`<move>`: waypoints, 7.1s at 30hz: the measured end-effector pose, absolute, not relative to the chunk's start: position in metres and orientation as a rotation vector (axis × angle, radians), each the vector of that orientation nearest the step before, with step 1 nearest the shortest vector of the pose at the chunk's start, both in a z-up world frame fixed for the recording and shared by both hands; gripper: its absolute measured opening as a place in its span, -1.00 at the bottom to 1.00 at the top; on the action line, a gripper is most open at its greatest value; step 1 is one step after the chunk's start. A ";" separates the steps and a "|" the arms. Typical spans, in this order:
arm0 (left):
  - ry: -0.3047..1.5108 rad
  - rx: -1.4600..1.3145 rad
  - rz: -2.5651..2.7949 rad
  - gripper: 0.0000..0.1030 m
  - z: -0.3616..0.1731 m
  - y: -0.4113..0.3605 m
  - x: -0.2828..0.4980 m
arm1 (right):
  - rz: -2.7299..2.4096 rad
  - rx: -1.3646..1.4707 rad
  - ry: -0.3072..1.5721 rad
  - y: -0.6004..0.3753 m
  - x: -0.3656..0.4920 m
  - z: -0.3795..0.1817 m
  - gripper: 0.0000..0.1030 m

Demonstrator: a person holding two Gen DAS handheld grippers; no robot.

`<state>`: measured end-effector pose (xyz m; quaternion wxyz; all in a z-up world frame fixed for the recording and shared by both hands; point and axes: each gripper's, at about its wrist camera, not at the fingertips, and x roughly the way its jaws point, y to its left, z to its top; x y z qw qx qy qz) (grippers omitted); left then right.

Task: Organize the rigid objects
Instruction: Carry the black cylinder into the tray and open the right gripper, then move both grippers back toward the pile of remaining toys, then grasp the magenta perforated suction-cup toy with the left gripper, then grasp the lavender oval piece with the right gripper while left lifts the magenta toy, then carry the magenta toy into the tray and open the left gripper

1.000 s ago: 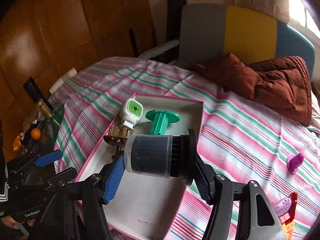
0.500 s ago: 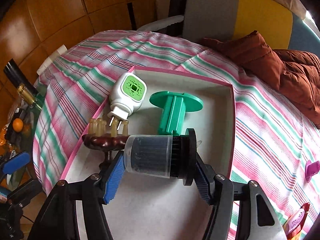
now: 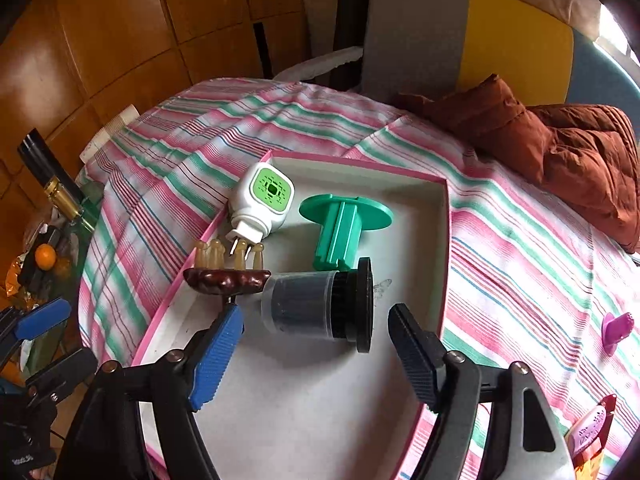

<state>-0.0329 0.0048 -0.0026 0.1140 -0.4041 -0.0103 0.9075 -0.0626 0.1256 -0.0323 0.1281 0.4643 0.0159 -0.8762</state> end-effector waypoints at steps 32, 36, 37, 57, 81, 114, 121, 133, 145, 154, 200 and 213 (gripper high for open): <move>0.233 -1.084 2.583 0.51 0.017 0.079 0.000 | -3.002 1.312 -0.269 0.343 0.047 0.021 0.49; 0.252 -1.084 2.573 0.51 0.016 0.085 0.001 | -3.056 1.337 -0.318 0.369 0.059 0.019 0.49; 0.256 -1.084 2.571 0.51 0.016 0.085 0.001 | -3.070 1.341 -0.326 0.375 0.061 0.019 0.49; 0.285 -1.097 2.487 0.51 0.010 0.121 -0.003 | -3.171 1.318 -1.144 0.489 0.118 -0.011 0.50; 0.361 -1.115 2.185 0.51 0.003 0.290 -0.043 | -3.038 1.268 -1.528 0.516 0.135 -0.026 0.50; 0.407 -1.180 1.997 -0.34 -0.069 0.501 -0.154 | -2.812 1.275 -1.568 0.516 0.118 -0.041 0.51; 0.397 -1.209 2.049 -0.34 -0.061 0.454 -0.135 | -2.824 1.287 -1.576 0.518 0.120 -0.041 0.51; 0.379 -1.116 2.066 -0.34 -0.027 0.362 -0.047 | -2.780 1.380 -1.548 0.513 0.114 -0.047 0.50; 0.353 -1.154 1.981 -0.34 -0.040 0.291 0.024 | -2.775 1.456 -1.217 0.479 0.090 -0.041 0.30; 0.318 -1.137 1.969 -0.34 -0.036 0.257 0.038 | -2.718 1.473 -1.080 0.455 0.070 -0.039 0.25; -0.138 -1.225 2.345 -0.34 0.003 0.060 -0.017 | -2.663 1.700 -0.607 0.394 -0.009 -0.082 -0.36; -0.062 -1.355 2.433 -0.34 -0.036 0.044 -0.066 | -2.677 1.712 -0.553 0.389 -0.009 -0.081 -0.36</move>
